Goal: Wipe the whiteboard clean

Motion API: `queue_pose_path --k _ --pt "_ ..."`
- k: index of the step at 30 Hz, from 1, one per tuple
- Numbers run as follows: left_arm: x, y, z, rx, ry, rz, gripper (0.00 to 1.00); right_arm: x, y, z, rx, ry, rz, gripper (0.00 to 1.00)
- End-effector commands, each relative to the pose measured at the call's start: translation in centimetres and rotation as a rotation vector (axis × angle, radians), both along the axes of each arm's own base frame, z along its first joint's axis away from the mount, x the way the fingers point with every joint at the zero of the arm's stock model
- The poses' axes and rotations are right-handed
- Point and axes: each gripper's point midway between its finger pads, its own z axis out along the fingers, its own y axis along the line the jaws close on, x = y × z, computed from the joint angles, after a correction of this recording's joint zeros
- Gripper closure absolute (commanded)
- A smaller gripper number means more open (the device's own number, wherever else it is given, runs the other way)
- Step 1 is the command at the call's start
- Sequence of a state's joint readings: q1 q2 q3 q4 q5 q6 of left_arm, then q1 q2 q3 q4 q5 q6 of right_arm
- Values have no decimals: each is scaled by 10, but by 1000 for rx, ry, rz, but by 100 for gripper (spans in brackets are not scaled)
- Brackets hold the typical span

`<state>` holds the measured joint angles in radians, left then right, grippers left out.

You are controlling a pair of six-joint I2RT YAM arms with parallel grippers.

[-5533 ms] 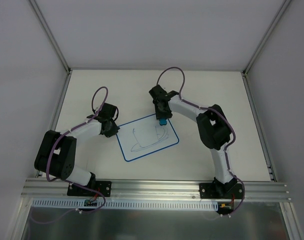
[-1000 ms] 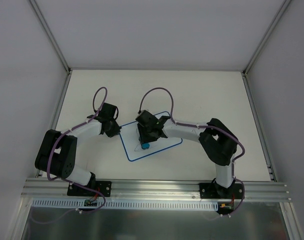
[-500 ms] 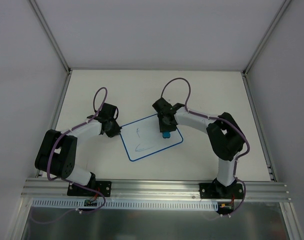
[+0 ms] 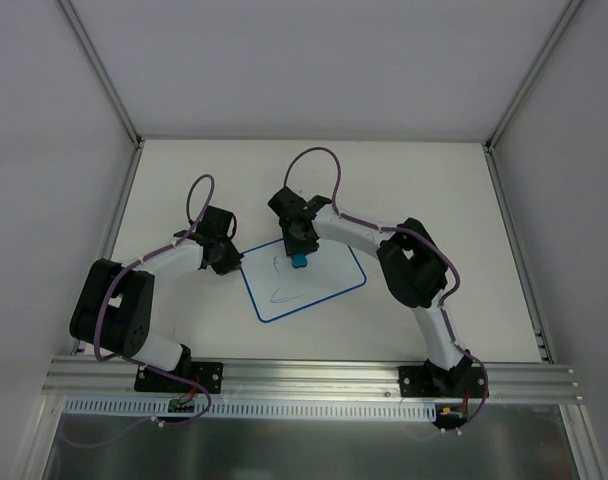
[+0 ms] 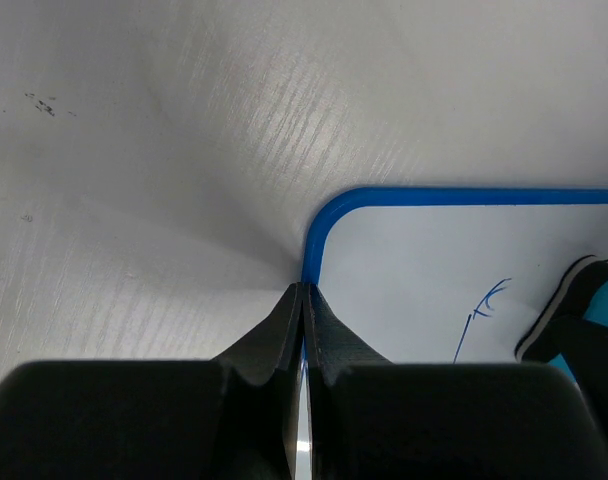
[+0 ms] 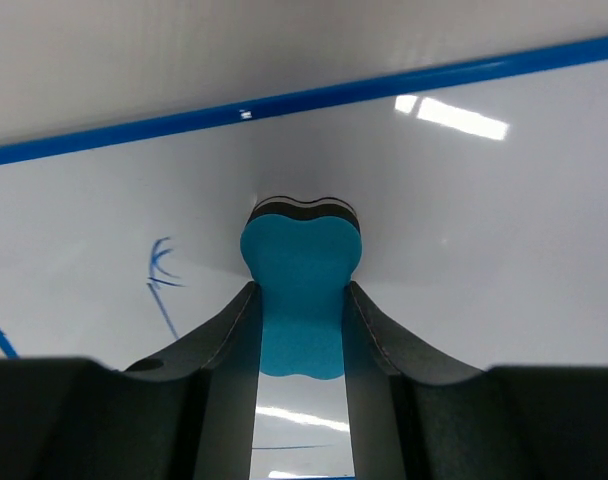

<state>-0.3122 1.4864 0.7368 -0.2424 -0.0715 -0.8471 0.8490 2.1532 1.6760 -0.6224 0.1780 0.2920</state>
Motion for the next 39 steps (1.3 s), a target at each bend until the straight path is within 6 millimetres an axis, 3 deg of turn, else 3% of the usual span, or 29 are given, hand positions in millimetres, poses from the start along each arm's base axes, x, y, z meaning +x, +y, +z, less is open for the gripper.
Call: queue_pose_path --k 1,12,20,24,31,39 --pt "-35 12 -25 45 131 -25 100 -27 23 -13 -2 90 46 100" --pt "-36 10 -26 31 128 -27 100 -37 56 -18 33 124 88 100" --pt "-36 10 -26 29 126 -21 100 -48 64 -19 13 143 124 100" --pt "-36 9 -27 25 128 -13 100 -56 52 -20 -23 145 127 100" --pt "-35 8 -28 21 135 0 100 -73 15 -23 -111 147 139 99" --pt "-32 8 -26 18 129 14 100 -116 -15 -34 -187 227 215 100"
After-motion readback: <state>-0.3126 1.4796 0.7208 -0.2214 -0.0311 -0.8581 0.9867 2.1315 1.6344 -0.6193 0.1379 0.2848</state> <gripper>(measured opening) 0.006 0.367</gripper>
